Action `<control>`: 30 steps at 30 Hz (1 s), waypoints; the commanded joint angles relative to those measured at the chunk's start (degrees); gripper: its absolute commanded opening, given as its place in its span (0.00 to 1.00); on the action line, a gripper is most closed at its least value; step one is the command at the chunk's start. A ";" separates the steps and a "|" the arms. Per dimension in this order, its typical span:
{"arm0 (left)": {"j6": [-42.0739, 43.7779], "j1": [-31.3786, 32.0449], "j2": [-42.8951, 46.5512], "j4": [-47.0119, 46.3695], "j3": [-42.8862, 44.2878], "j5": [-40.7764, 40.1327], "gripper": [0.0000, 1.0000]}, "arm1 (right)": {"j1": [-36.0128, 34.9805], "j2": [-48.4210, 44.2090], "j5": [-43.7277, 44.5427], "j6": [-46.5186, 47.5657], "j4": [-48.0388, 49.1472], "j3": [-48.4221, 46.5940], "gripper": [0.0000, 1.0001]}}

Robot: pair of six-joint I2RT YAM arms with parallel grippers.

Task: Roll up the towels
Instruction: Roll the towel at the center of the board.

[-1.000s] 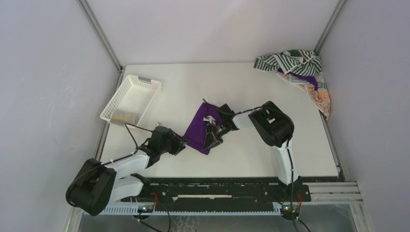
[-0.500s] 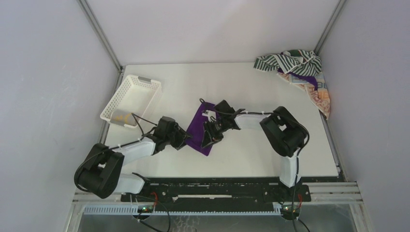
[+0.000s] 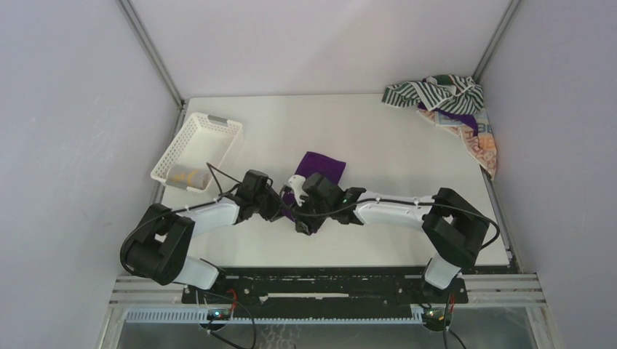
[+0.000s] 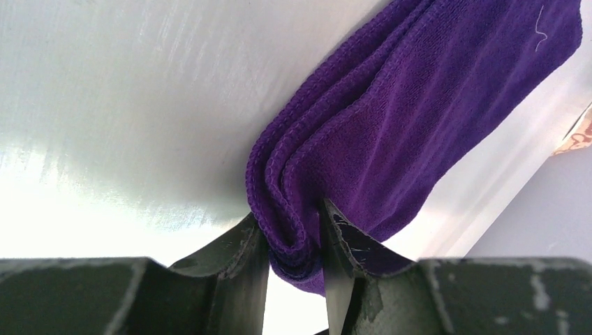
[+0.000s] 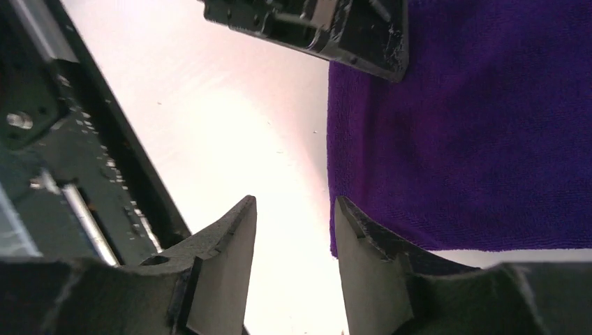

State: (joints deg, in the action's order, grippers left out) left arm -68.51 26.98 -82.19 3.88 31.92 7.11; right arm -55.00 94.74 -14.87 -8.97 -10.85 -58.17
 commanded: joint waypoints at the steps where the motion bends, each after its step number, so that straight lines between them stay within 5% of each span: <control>1: 3.20 0.21 -1.77 7.47 -0.06 -0.50 0.36 | -2.80 1.51 11.52 6.35 3.66 1.04 0.46; 12: 3.45 0.20 -2.13 7.63 0.31 0.34 0.36 | -8.21 7.73 25.09 10.06 3.56 0.51 0.42; 16: 3.41 0.14 -2.00 7.72 0.66 0.58 0.37 | -8.51 8.80 23.05 10.76 1.98 -1.04 0.18; 21: 3.54 -0.89 1.94 7.66 0.45 -0.14 0.47 | -2.65 8.64 4.30 5.45 -1.48 -3.52 0.01; 30: 4.13 -4.33 20.27 6.71 -4.81 -4.22 0.64 | 10.78 17.39 -26.73 -5.99 -6.01 -9.59 0.00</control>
State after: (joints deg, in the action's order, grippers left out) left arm -66.30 23.18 -69.04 10.09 28.91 6.07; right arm -48.07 108.62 -24.71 -8.10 -14.81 -65.23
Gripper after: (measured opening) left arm 0.615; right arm 0.028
